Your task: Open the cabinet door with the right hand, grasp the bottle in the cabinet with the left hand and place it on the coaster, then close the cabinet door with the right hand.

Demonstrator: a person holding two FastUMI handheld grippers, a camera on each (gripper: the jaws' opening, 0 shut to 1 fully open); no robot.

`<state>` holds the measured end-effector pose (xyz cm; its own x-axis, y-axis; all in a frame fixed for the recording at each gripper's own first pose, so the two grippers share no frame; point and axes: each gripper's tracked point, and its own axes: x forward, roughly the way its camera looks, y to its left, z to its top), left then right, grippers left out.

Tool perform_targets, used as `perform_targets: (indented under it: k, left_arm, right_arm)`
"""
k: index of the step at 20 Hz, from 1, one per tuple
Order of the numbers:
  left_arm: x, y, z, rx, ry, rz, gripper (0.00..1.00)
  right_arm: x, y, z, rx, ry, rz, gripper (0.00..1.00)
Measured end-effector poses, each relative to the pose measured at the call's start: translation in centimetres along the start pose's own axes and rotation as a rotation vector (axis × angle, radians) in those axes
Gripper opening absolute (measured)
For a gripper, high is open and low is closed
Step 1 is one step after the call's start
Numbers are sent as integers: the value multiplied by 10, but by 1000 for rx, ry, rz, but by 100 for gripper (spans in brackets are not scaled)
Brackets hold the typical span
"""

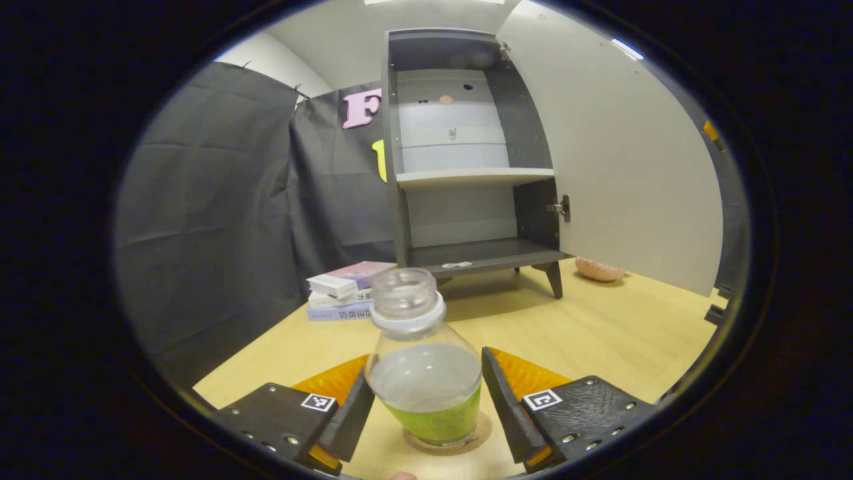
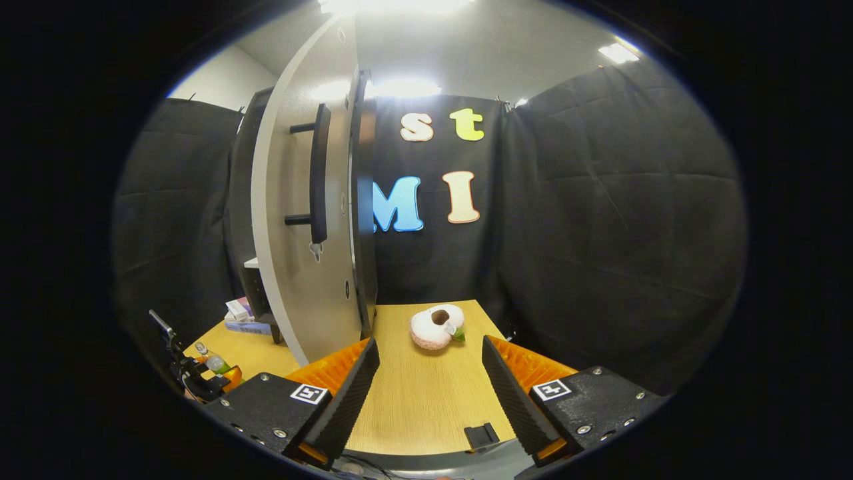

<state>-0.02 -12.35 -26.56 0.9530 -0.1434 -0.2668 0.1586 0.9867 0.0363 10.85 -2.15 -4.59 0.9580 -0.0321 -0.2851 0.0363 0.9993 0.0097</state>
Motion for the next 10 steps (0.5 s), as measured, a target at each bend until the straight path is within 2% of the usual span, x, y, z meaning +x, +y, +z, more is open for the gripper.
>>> perform_targets:
  k: [1, 2, 3, 4, 5, 10]
  left_arm:
    - [-3, 0, 7, -1, -6, 0, 89]
    - [-6, 0, 14, 0, -11, 2, 82]
    - [-9, 0, 23, -3, -19, 1, 86]
    - [-13, 0, 32, -3, -27, 0, 82]
    - [-18, -1, 42, -4, -37, 0, 86]
    - [-50, 4, 97, -25, -81, 19, 89]
  right_arm:
    - [0, -2, 4, -1, -13, -1, 96]
    - [0, -2, 9, 2, -26, 1, 96]
    - [0, -2, 14, 3, -40, 6, 96]
    - [1, -3, 19, 3, -49, 8, 96]
    - [1, -5, 23, 2, -58, 8, 95]
    - [8, -6, 54, 32, -109, 21, 96]
